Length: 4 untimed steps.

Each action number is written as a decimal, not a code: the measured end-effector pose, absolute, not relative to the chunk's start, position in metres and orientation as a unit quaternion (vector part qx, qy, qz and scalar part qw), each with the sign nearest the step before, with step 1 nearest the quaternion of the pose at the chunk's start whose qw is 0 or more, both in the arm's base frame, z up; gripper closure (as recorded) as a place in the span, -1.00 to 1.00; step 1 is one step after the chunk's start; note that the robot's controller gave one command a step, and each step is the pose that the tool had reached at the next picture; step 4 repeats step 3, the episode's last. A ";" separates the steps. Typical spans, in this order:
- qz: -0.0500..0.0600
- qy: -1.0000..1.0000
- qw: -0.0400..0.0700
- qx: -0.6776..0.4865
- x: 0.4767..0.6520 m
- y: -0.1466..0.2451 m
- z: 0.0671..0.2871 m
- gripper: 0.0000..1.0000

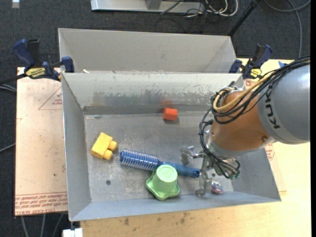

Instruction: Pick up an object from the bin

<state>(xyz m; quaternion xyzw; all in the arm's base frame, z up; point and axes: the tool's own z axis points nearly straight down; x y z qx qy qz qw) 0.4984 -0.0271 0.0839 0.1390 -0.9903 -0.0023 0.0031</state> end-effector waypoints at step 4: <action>0.001 -0.939 -0.002 0.345 0.500 -0.041 0.269 1.00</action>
Offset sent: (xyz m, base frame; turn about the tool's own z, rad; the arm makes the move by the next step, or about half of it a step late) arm 0.0000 0.0000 0.0000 0.0000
